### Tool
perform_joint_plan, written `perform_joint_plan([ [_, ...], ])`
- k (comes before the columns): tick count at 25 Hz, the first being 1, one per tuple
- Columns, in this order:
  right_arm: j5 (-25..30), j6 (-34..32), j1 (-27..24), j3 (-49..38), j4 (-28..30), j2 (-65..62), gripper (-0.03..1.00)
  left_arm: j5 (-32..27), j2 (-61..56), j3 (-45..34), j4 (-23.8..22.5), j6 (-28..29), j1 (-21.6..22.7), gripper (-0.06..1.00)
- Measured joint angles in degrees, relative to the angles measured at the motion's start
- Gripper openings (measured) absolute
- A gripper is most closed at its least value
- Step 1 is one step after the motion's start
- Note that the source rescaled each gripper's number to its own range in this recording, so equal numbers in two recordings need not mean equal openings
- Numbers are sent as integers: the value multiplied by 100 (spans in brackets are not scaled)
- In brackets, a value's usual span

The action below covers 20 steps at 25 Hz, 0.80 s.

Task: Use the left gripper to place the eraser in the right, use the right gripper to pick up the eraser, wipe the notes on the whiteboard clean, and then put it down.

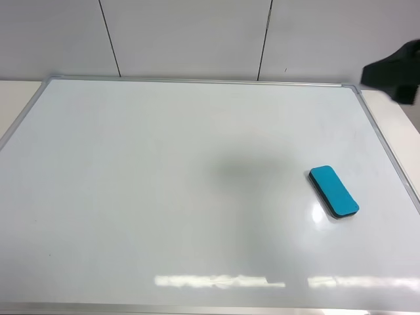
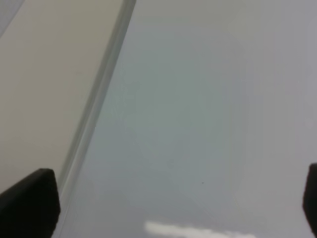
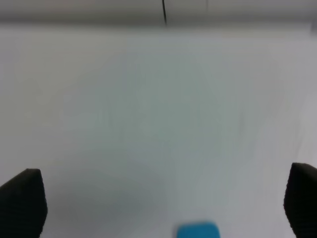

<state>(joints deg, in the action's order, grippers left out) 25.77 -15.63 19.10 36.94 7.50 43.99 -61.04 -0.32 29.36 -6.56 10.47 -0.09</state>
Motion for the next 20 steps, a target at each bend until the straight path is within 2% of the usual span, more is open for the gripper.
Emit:
perform_joint_plan([
  [1, 0, 138, 0, 0, 42, -843, 91, 0, 0, 0, 0, 0, 0, 100],
  [3, 120, 227, 0, 0, 49, -1556, 91, 0, 0, 0, 0, 0, 0, 100],
  [5, 487, 327, 0, 0, 49, -2189, 91, 0, 0, 0, 0, 0, 0, 100],
  [11, 2550, 654, 6, 0, 67, -3248, 91, 0, 0, 0, 0, 0, 0, 100],
  [13, 3088, 667, -16, 0, 67, -3435, 91, 0, 0, 0, 0, 0, 0, 100],
  [16, 3575, 777, -277, -27, 67, -3726, 91, 0, 0, 0, 0, 0, 0, 100],
  [20, 3829, 1097, -1007, -27, 84, -4091, 91, 0, 0, 0, 0, 0, 0, 100],
])
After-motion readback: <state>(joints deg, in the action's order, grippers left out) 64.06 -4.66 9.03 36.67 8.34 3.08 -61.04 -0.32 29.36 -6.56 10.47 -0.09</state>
